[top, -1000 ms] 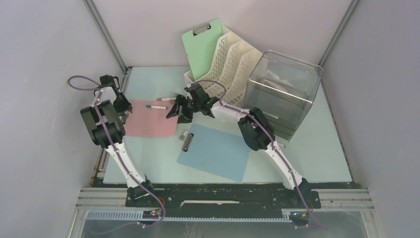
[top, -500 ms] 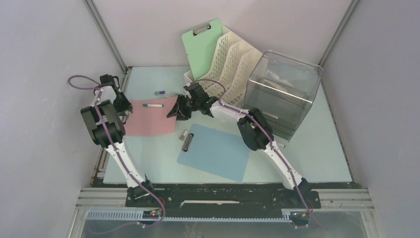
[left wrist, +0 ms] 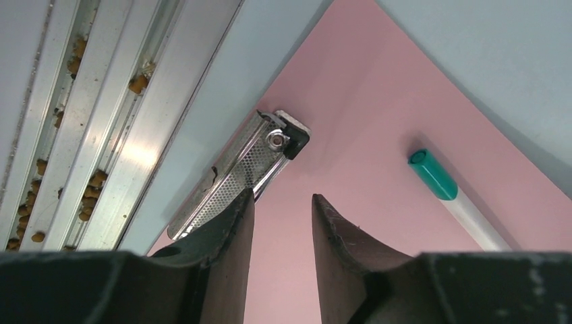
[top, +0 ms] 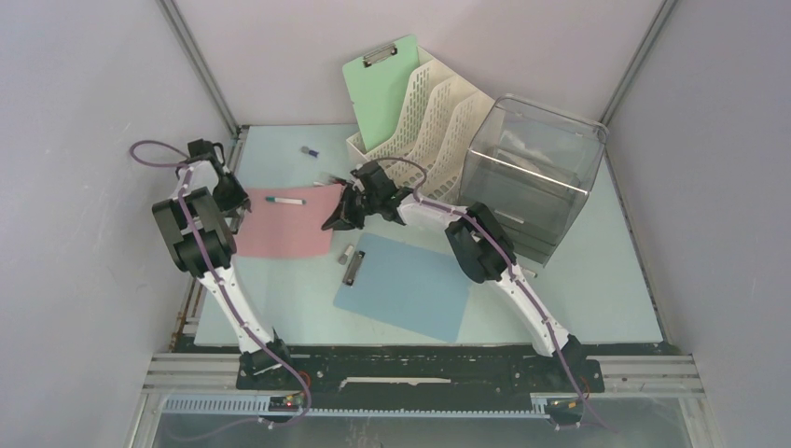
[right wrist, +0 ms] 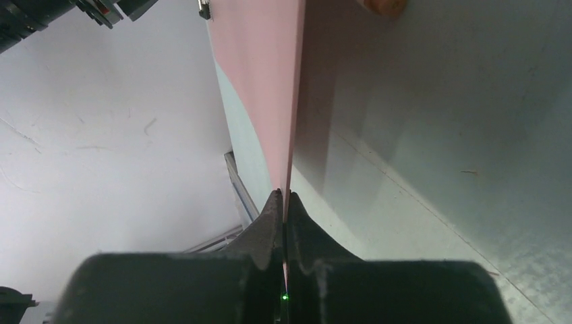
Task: Organize the desk
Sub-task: Pick up the folder from the center of the board.
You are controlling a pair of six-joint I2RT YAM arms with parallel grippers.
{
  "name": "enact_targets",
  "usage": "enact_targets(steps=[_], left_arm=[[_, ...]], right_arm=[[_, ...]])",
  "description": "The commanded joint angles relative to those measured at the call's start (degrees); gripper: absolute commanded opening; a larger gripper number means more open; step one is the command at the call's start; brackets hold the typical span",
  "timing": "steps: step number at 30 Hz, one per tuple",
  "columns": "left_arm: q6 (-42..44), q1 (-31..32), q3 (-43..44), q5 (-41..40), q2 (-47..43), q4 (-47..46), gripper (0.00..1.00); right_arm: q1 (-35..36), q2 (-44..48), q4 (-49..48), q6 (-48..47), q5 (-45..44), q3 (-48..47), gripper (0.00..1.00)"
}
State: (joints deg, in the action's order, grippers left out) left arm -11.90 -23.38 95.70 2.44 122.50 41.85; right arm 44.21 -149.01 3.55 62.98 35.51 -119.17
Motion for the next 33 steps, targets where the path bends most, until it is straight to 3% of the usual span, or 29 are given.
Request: enact_targets(steps=[1,16,27,33], left_arm=[[0.39,-0.06,2.21,4.55,0.74,1.48,0.4],[-1.38,0.13,-4.55,10.31,-7.27,-2.5,0.55],[-3.8,2.09,-13.95,17.95,-19.65,-8.22,0.67],[-6.45,3.84,-18.1,19.59,-20.07,-12.08,0.7]], right_arm=[[-0.18,2.08,-3.02,1.98,2.34,3.11,0.0],[-2.29,21.61,0.71,-8.9,-6.6,23.04,0.0],[-6.27,32.92,4.92,-14.37,-7.53,36.5,0.0],[-7.08,38.11,5.92,-16.83,-6.55,41.76,0.0]])
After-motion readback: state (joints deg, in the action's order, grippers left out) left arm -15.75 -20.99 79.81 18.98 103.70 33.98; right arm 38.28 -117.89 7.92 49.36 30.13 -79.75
